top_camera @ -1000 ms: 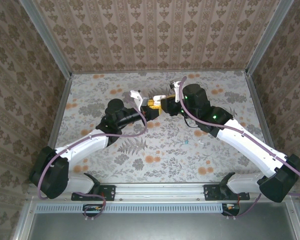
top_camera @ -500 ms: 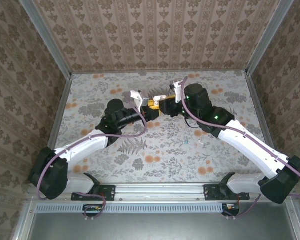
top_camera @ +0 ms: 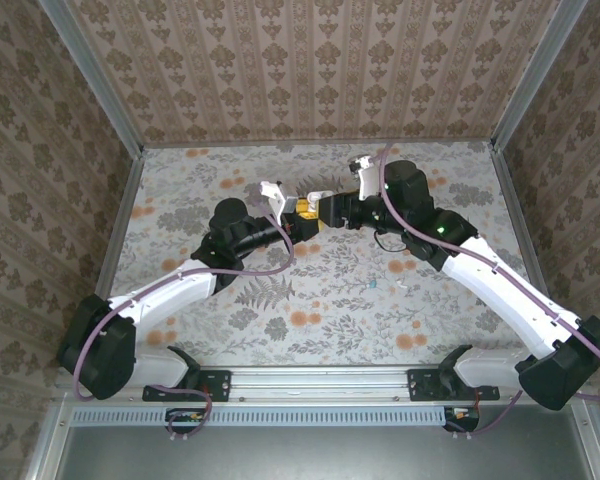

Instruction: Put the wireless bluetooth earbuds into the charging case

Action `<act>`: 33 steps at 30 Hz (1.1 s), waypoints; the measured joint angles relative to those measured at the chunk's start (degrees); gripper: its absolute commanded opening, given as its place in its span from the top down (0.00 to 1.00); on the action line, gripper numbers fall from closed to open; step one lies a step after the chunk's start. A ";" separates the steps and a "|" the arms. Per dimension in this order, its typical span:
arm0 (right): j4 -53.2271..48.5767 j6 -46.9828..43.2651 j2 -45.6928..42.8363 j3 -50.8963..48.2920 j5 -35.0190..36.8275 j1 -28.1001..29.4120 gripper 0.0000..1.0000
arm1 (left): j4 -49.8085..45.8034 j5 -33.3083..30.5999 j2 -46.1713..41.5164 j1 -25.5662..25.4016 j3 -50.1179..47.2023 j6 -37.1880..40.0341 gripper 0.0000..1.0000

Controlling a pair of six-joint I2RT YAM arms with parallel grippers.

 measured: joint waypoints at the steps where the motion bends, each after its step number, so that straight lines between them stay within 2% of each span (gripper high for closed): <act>1: 0.02 0.37 0.00 0.00 -0.24 -0.13 0.39 | 0.04 0.00 0.00 0.00 0.00 0.11 0.74; 9: -0.35 3.41 -0.90 0.00 0.37 -1.22 0.38 | 0.24 -0.02 0.00 0.00 0.00 0.42 0.74; 16: -3.82 5.51 -4.96 0.02 5.22 -3.76 0.40 | 0.17 -0.04 -0.76 0.00 0.00 1.68 0.74; 19: -7.63 6.60 -8.15 -0.24 7.15 -9.49 0.41 | 0.15 -0.22 -1.66 0.02 -0.02 2.10 0.74; 24: -15.98 7.21 -12.94 -7.04 9.20 -26.88 0.41 | 0.09 -0.66 -3.52 0.07 -0.57 2.84 0.74; 26: -18.97 6.32 -12.35 -11.63 8.94 -31.78 0.42 | -0.07 -0.72 -4.00 0.11 -0.92 2.95 0.74; 28: -21.57 4.42 -9.14 -15.96 7.54 -33.55 0.44 | -0.33 -0.85 -4.13 0.13 -1.09 2.95 0.74; 33: -24.72 0.42 2.69 -18.99 3.85 -32.85 0.44 | -1.11 -1.49 -4.17 0.22 -1.14 2.93 0.74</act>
